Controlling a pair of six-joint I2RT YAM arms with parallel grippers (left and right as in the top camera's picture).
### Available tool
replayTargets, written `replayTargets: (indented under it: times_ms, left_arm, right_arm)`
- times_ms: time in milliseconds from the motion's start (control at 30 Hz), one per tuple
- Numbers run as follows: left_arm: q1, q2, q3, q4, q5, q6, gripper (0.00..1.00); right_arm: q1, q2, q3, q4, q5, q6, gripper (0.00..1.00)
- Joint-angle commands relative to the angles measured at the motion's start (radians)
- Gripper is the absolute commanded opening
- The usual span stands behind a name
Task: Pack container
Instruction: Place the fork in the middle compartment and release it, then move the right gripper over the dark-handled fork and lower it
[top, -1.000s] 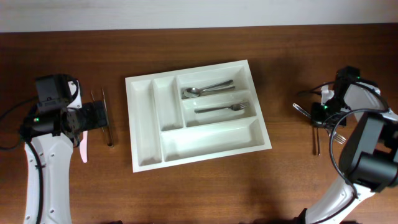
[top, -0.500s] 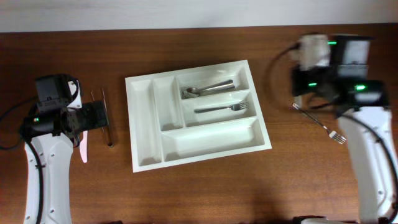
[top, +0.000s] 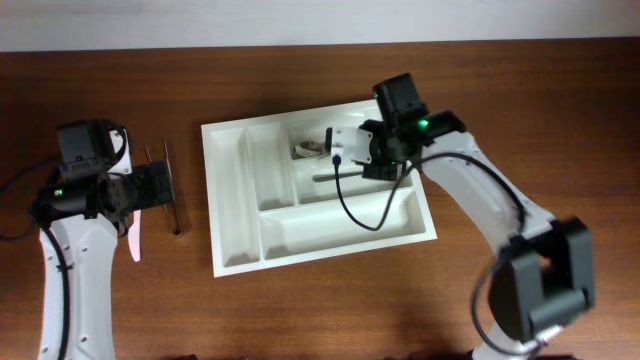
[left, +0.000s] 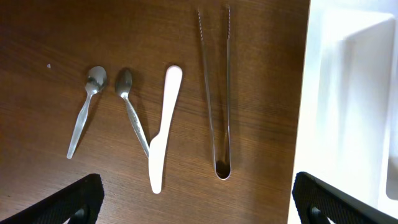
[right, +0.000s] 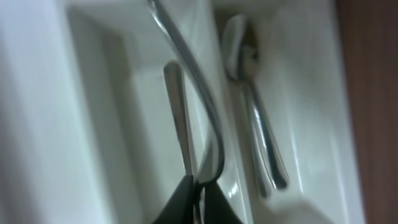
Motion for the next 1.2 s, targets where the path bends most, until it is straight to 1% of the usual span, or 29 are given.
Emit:
replayTargets:
  times_ms: [0,33,67,133,167,233,367,433,467,533,567,600,633,667,700,767,833,900,933,1033,1100,1167]
  left_arm:
    - [0.005,0.003,0.019,0.0,-0.014,0.015,0.99]
    - [0.005,0.003,0.019,-0.001,-0.014,0.015,0.99]
    - [0.005,0.003,0.019,0.0,-0.014,0.015,0.99]
    - [0.005,0.003,0.019,0.0,-0.014,0.015,0.99]
    - [0.005,0.003,0.019,0.0,-0.014,0.015,0.99]
    - [0.005,0.003,0.019,-0.001,-0.014,0.015,0.99]
    - [0.005,0.003,0.019,-0.001,-0.014,0.016,0.99]
    - [0.005,0.003,0.019,-0.001,-0.014,0.015,0.99]
    - [0.005,0.003,0.019,0.0,-0.014,0.015,0.99]
    - [0.005,0.003,0.019,0.0,-0.014,0.015,0.99]
    - [0.005,0.003,0.019,-0.001,-0.014,0.015,0.99]
    - [0.005,0.003,0.019,-0.001,-0.014,0.015,0.99]
    - [0.005,0.003,0.019,-0.001,-0.014,0.015,0.99]
    - [0.005,0.003,0.019,-0.001,-0.014,0.015,0.99]
    - [0.005,0.003,0.019,-0.001,-0.014,0.015,0.99]
    - [0.005,0.003,0.019,0.0,-0.014,0.015,0.99]
    - [0.005,0.003,0.019,0.0,-0.014,0.015,0.99]
    - [0.005,0.003,0.019,0.0,-0.014,0.015,0.99]
    - [0.005,0.003,0.019,0.0,-0.014,0.015,0.99]
    - [0.005,0.003,0.019,-0.001,-0.014,0.015,0.99]
    - [0.005,0.003,0.019,0.0,-0.014,0.015,0.99]
    - [0.005,0.003,0.019,0.0,-0.014,0.015,0.99]
  right_arm:
    - [-0.001,0.076,-0.004,0.038,-0.009,-0.072,0.11]
    - [0.0,0.094,-0.004,0.051,-0.01,-0.072,0.11]
    - [0.0,0.107,-0.004,0.059,-0.01,-0.068,0.15]
    - [0.005,0.116,-0.004,0.061,-0.008,-0.05,0.3]
    - [0.008,0.115,-0.003,0.063,-0.001,-0.024,0.36]
    - [0.014,0.096,0.011,0.063,0.037,0.076,0.36]
    - [0.002,0.013,0.086,0.05,0.142,0.402,0.36]
    - [-0.018,-0.033,0.129,0.022,0.151,0.526,0.36]
    - [-0.035,-0.063,0.159,-0.003,0.151,0.61,0.4]
    - [-0.074,-0.116,0.217,-0.061,0.151,0.791,0.54]
    - [-0.095,-0.137,0.241,-0.086,0.151,0.853,0.55]
    - [-0.123,-0.161,0.267,-0.117,0.151,0.896,0.55]
    - [-0.155,-0.18,0.286,-0.139,0.152,0.941,0.48]
    - [-0.19,-0.197,0.294,-0.151,0.153,1.02,0.42]
    - [-0.235,-0.211,0.294,-0.163,0.153,1.164,0.41]
    - [-0.304,-0.213,0.294,-0.218,0.173,1.418,0.48]
    - [-0.377,-0.201,0.285,-0.301,0.208,1.665,0.48]
    - [-0.433,-0.187,0.251,-0.331,0.22,1.838,0.57]
    - [-0.455,-0.182,0.222,-0.32,0.22,1.917,0.59]
    - [-0.5,-0.166,0.126,-0.256,0.22,2.045,0.6]
    - [-0.52,-0.156,0.056,-0.222,0.22,2.126,0.68]
    - [-0.541,-0.148,-0.023,-0.182,0.219,2.201,0.7]
